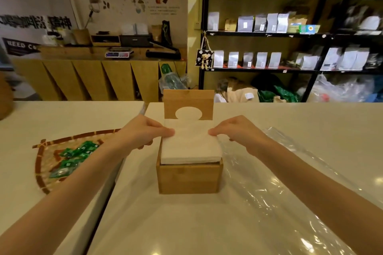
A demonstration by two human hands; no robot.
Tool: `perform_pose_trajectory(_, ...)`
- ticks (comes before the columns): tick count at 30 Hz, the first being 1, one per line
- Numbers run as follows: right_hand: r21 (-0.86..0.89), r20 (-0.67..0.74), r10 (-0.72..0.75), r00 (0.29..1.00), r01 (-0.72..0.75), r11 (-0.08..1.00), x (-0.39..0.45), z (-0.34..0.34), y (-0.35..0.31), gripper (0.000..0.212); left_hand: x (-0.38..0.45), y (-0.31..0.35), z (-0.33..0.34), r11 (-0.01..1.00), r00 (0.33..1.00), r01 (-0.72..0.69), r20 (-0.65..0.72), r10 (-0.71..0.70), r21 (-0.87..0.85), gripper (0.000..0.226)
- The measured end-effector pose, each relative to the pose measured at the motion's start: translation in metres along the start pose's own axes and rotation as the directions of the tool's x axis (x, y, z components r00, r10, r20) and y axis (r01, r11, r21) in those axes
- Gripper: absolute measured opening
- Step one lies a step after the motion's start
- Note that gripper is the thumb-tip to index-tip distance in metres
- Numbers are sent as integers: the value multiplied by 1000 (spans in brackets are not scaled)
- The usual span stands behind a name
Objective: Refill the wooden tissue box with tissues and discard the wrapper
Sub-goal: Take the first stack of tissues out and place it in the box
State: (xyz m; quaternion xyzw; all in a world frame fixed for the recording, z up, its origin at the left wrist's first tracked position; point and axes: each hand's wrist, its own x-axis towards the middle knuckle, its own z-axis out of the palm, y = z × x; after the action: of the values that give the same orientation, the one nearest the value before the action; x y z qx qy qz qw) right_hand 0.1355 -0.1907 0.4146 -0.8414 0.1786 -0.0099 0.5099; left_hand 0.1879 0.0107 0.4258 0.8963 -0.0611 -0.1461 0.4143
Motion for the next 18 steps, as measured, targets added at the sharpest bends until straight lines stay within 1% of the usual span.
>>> perform_pose_trajectory(2,-23,-6,-50,999,50,999,-1,1,-1,24,3,-2,2,1000,1000,-5,7,5,-2,13)
perform_pose_trajectory(3,-46,-14,-77,997,76,996,-2,2,-1,22,3,-2,4,1000,1000,-29,6,29,-6,10)
perform_pose_trajectory(4,-80,-26,-108,994,106,991,-1,3,0,22,3,-3,5,998,998,-64,8,64,4,12)
perform_pose_trajectory(6,-191,-57,-184,981,170,967,2,5,3,21,3,-3,8,991,993,-116,-10,117,74,16)
perform_pose_trajectory(8,-313,-82,-251,965,214,925,3,9,6,19,4,-3,12,969,986,-150,-42,161,197,15)
perform_pose_trajectory(11,-434,-113,-355,928,276,858,0,16,8,12,4,-5,19,879,974,-151,-83,210,452,23)
perform_pose_trajectory(13,-519,-104,-400,911,293,803,-3,21,7,10,4,-5,24,808,971,-146,-75,228,571,21)
perform_pose_trajectory(16,-686,-49,-365,930,234,689,-5,30,6,16,5,-5,33,701,974,-138,-34,225,699,22)
perform_pose_trajectory(18,-767,-27,-322,946,188,614,-4,36,5,17,6,-4,39,631,978,-111,-28,206,768,21)
